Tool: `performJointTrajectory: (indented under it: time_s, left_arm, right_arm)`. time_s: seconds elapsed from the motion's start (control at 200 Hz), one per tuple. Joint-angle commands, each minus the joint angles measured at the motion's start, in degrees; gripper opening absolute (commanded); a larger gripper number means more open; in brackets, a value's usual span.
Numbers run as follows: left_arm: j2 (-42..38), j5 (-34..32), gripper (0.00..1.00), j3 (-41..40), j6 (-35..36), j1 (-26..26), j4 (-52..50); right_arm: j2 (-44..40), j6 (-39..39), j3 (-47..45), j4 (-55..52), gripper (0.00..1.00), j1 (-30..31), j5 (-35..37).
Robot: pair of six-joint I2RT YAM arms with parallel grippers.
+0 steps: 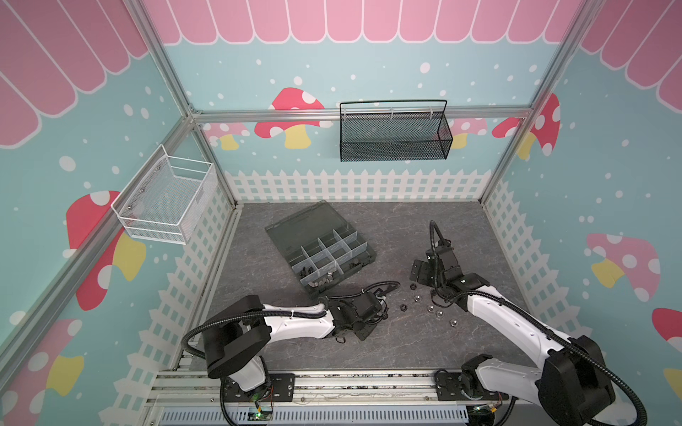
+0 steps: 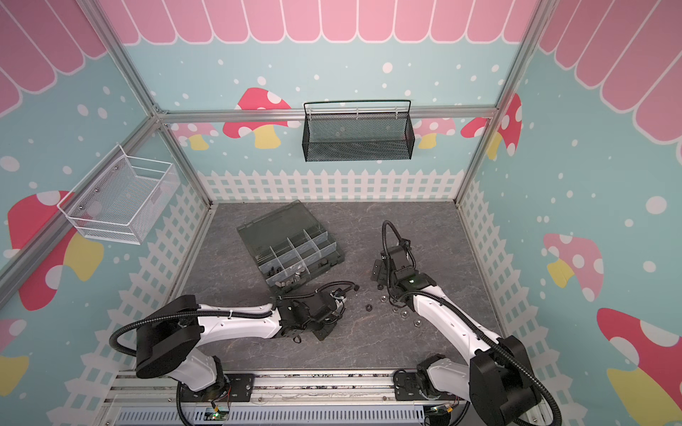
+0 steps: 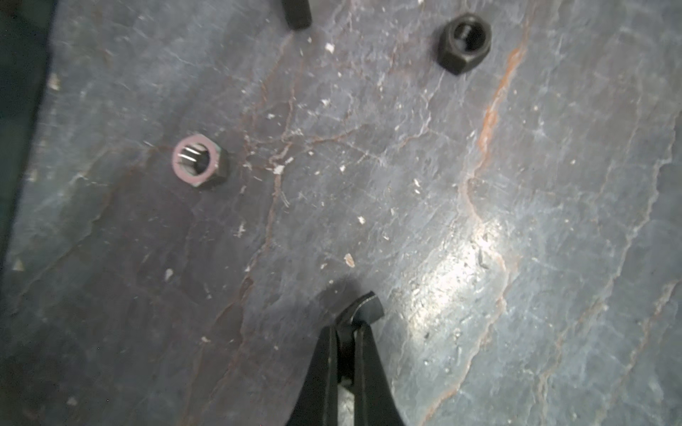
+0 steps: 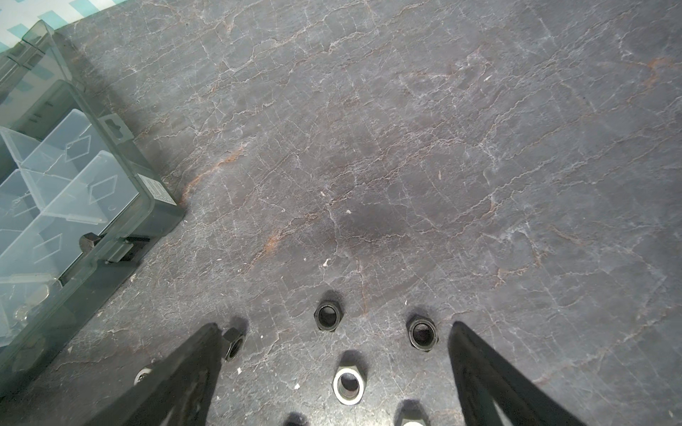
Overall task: Sort the screws and nuts into containers
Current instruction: Pick up the nut from the bottom-center of the table, then place the nut into the container.
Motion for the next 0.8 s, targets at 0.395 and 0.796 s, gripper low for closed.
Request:
performJointTrajectory:
  time_s: [0.395,0.796]
  left_arm:
    - [-18.2,-13.8,0.0,-2.2,-13.2,14.0,-3.3]
    - [-20.7,-9.8,0.0,-1.6,-14.5,35.3,-4.8]
  right_arm:
    - [0.0,0.6,-0.6,0.6,0.97,-0.3,-0.5]
    - [-0.7,0.6,-0.4,0.7,0.97,-0.3,-1.0]
